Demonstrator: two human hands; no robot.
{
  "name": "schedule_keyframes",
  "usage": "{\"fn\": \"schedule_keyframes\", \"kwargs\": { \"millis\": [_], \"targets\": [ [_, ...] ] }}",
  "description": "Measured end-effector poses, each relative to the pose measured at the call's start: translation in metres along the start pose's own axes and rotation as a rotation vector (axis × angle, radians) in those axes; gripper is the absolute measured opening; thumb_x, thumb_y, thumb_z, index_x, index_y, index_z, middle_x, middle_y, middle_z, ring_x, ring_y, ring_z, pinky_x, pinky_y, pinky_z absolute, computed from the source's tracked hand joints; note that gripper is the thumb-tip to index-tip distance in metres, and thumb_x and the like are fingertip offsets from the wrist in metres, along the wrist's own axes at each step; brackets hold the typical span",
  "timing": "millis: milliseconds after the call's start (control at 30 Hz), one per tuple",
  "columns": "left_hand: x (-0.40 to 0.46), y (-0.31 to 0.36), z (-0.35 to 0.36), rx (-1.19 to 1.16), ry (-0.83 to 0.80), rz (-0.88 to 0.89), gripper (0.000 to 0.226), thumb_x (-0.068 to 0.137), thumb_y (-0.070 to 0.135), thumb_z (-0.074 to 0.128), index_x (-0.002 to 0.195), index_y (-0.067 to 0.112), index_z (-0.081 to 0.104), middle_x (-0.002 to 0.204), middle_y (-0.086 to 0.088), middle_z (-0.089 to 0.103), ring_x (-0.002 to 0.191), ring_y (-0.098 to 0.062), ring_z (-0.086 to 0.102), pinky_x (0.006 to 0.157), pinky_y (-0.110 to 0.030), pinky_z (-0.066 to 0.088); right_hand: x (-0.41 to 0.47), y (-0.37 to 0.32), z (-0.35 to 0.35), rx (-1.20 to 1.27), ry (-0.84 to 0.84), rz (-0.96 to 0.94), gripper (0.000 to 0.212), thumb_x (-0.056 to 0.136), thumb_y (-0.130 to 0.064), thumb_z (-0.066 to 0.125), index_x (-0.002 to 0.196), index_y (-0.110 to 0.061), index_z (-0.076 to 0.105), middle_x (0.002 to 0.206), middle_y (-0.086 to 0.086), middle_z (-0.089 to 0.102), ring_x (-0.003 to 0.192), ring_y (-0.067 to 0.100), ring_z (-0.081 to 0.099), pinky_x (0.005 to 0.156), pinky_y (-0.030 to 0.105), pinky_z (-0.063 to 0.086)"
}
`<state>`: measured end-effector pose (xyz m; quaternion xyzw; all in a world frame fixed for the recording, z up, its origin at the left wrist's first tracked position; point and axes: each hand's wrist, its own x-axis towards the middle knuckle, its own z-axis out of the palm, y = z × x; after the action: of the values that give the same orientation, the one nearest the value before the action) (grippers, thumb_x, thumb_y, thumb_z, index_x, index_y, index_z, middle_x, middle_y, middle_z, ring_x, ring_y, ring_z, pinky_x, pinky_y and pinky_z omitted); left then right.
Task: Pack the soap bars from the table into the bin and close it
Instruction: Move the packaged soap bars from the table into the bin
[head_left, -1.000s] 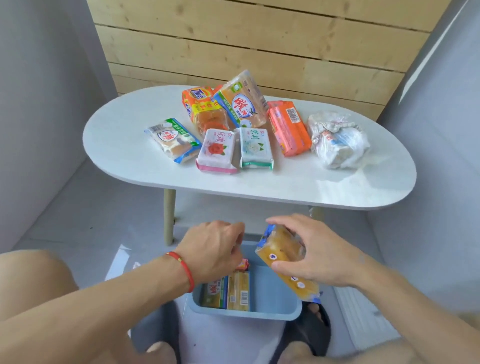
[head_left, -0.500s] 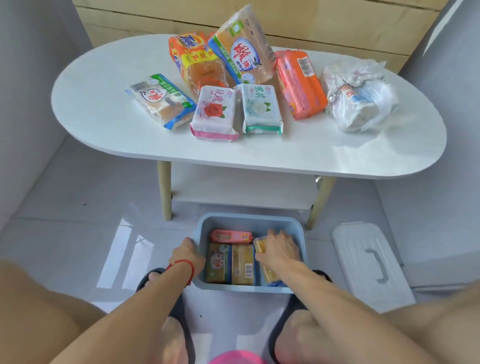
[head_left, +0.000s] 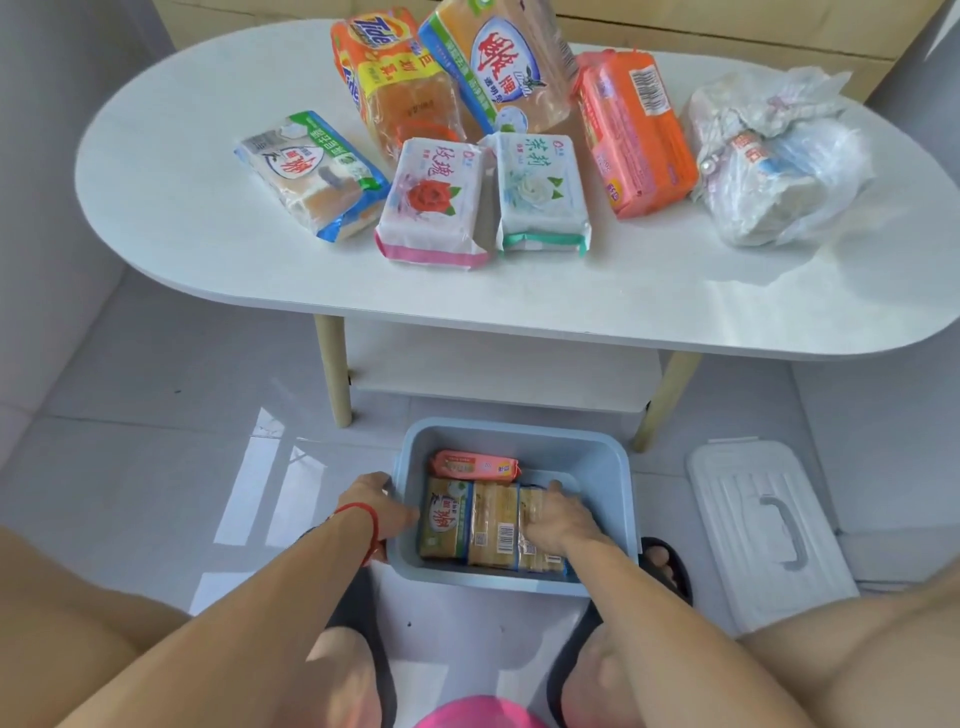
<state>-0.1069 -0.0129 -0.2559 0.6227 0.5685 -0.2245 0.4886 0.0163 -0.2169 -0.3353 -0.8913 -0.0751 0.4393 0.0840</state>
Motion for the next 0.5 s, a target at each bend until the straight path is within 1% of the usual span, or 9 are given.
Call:
{"fn": "schedule_keyframes", "kwargs": {
  "millis": [33,100,167,200,267,300,367,433,500],
  "targets": [
    [0.000,0.000,-0.001,0.004,-0.001,0.000,0.064,0.082,0.004,0.075,0.138,0.017,0.048,0.110,-0.013,0.058,0.098,-0.040,0.068,0.074,-0.057,0.061,-0.002,0.001,-0.003,0.019,-0.023,-0.003,0.090,0.087,-0.006,0.060,0.162,-0.012,0.011,0.156,0.017,0.039,0.143,0.033,0.043,0.111,0.036,0.044],
    [0.000,0.001,-0.001,0.032,-0.008,0.016,0.058,0.082,0.004,0.075,0.133,0.016,0.049,0.106,-0.013,0.060,0.095,-0.039,0.070,0.073,-0.055,0.062,-0.007,0.001,-0.010,0.048,-0.055,-0.021,0.093,0.087,-0.003,0.053,0.164,-0.014,0.001,0.153,0.014,0.046,0.137,0.030,0.050,0.102,0.032,0.047],
    [-0.004,0.001,0.002,0.117,0.009,0.063,0.048,0.084,0.006,0.071,0.126,0.014,0.050,0.101,-0.011,0.061,0.095,-0.036,0.069,0.074,-0.051,0.063,-0.013,0.000,-0.013,0.059,-0.062,-0.041,0.092,0.089,-0.003,0.050,0.164,-0.013,-0.002,0.150,0.013,0.050,0.131,0.028,0.054,0.100,0.033,0.048],
    [-0.007,0.000,0.005,0.210,0.039,0.110,0.041,0.085,0.009,0.069,0.123,0.013,0.051,0.102,-0.011,0.062,0.095,-0.035,0.068,0.077,-0.049,0.063,-0.017,-0.001,-0.013,0.047,-0.047,-0.052,0.089,0.091,-0.004,0.050,0.164,-0.012,0.000,0.149,0.013,0.052,0.130,0.029,0.056,0.102,0.035,0.049],
    [-0.014,-0.005,0.010,0.503,0.154,0.209,0.036,0.088,0.021,0.065,0.121,0.013,0.053,0.105,-0.009,0.062,0.094,-0.029,0.065,0.082,-0.040,0.060,-0.025,-0.005,-0.014,-0.030,0.017,-0.077,0.078,0.095,-0.011,0.053,0.162,-0.012,0.014,0.150,0.014,0.050,0.130,0.032,0.056,0.103,0.040,0.051],
    [-0.020,-0.006,0.013,0.654,0.229,0.261,0.037,0.088,0.026,0.065,0.121,0.014,0.053,0.105,-0.008,0.061,0.094,-0.027,0.064,0.081,-0.036,0.058,-0.031,-0.006,-0.017,-0.077,0.066,-0.093,0.070,0.097,-0.016,0.055,0.160,-0.013,0.023,0.151,0.014,0.047,0.131,0.033,0.055,0.103,0.042,0.051],
    [-0.033,-0.006,0.015,0.834,0.363,0.373,0.036,0.089,0.028,0.062,0.121,0.015,0.050,0.112,-0.007,0.060,0.099,-0.028,0.063,0.078,-0.037,0.054,-0.047,-0.012,-0.026,-0.125,0.160,-0.154,0.055,0.100,-0.023,0.056,0.152,-0.019,0.038,0.145,0.010,0.050,0.125,0.031,0.058,0.099,0.042,0.053],
    [-0.050,0.004,0.015,0.811,0.490,0.597,0.026,0.090,0.018,0.056,0.115,0.014,0.050,0.111,-0.007,0.058,0.098,-0.028,0.061,0.073,-0.039,0.054,-0.067,-0.021,-0.044,-0.083,0.242,-0.243,0.038,0.101,-0.026,0.054,0.139,-0.025,0.050,0.129,0.005,0.061,0.111,0.025,0.063,0.092,0.041,0.056],
    [-0.078,0.024,0.015,0.670,0.579,0.897,0.019,0.087,0.008,0.055,0.105,0.014,0.054,0.103,-0.006,0.060,0.084,-0.028,0.061,0.062,-0.038,0.052,-0.092,-0.036,-0.066,-0.038,0.345,-0.385,0.024,0.100,-0.028,0.054,0.122,-0.028,0.062,0.112,0.000,0.070,0.101,0.022,0.067,0.086,0.040,0.058]
  ]
}}
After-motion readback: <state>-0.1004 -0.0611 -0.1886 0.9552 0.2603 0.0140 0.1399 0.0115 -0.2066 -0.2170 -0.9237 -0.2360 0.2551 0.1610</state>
